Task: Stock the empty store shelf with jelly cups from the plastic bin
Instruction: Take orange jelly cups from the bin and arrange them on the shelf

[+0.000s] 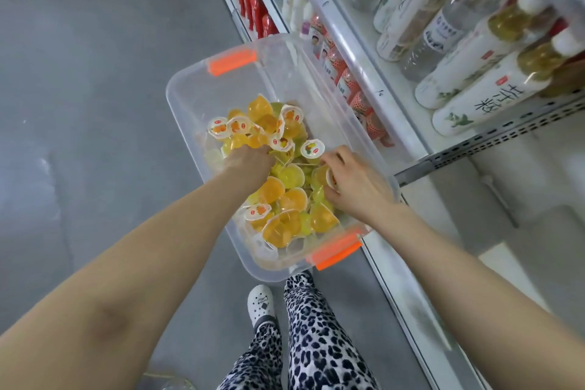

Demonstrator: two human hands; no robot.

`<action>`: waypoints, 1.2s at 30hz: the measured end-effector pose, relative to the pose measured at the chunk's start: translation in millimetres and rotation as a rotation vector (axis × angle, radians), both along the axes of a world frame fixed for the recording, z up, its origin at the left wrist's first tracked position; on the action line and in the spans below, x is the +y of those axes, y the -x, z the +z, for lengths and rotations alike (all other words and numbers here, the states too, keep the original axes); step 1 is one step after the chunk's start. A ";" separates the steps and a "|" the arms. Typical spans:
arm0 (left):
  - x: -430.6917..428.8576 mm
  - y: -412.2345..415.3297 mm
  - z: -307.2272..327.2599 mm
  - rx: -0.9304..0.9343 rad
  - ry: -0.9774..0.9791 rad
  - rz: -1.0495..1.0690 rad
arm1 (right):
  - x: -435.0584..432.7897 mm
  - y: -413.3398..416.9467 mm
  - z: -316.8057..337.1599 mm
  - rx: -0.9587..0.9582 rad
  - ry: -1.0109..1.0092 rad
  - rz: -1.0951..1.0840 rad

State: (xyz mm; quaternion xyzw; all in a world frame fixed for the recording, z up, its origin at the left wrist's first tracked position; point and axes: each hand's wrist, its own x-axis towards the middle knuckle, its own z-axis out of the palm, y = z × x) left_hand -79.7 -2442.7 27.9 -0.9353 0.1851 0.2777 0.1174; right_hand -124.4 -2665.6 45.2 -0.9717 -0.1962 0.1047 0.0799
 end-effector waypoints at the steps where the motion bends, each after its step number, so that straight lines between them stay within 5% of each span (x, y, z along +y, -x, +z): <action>1: -1.1 0.1 -0.7 -0.007 0.001 -0.002 | -0.1 0.0 -0.8 -0.003 0.006 0.007; 21: 1.9 58.6 60.5 -0.286 0.665 0.304 | 2.3 40.4 40.9 -0.051 -0.307 -0.275; 30: -29.7 97.4 128.6 -0.477 0.927 0.186 | -31.8 86.7 123.3 -0.317 -0.379 -0.394; 36: -74.4 115.8 171.6 -0.334 1.090 0.104 | -78.9 132.6 180.4 -0.434 -0.424 -0.537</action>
